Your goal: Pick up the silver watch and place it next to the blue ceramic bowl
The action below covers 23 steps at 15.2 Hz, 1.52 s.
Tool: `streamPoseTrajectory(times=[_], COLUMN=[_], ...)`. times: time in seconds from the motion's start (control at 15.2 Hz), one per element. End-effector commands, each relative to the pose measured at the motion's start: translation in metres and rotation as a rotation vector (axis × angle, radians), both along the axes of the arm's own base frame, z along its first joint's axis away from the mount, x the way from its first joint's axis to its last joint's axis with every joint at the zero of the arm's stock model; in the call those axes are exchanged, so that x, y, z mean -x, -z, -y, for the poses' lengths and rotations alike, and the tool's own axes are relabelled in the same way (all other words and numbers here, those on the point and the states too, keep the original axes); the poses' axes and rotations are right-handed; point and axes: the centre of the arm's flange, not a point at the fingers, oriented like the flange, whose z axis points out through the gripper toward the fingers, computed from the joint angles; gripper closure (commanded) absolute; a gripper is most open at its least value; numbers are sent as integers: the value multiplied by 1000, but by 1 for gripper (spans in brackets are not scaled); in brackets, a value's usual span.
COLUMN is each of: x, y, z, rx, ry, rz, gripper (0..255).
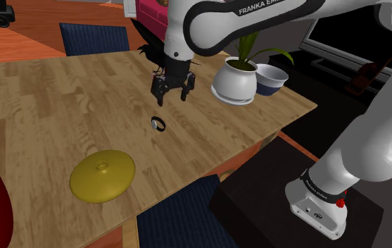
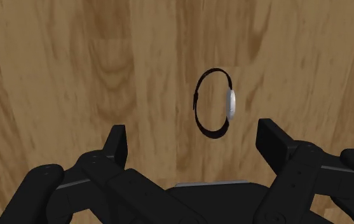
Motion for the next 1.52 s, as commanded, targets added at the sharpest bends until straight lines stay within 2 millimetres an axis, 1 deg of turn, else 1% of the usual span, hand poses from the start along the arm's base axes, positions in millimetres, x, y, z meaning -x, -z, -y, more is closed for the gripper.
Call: streamPoseTrajectory(times=[0.0,0.2,0.73,1.19,1.25,1.45], x=[-11,-28,-28,-28,-28,-28], y=[13,28,68,68,68,68], z=[-19,-46,-50,-50,-50,-50], rx=[-12,-27,-27,-27,-27,-27], ry=[2,3,3,3,3,3], rz=[-4,-8,-8,-8,-8,-8], gripper=[0,0,0,0,255,255])
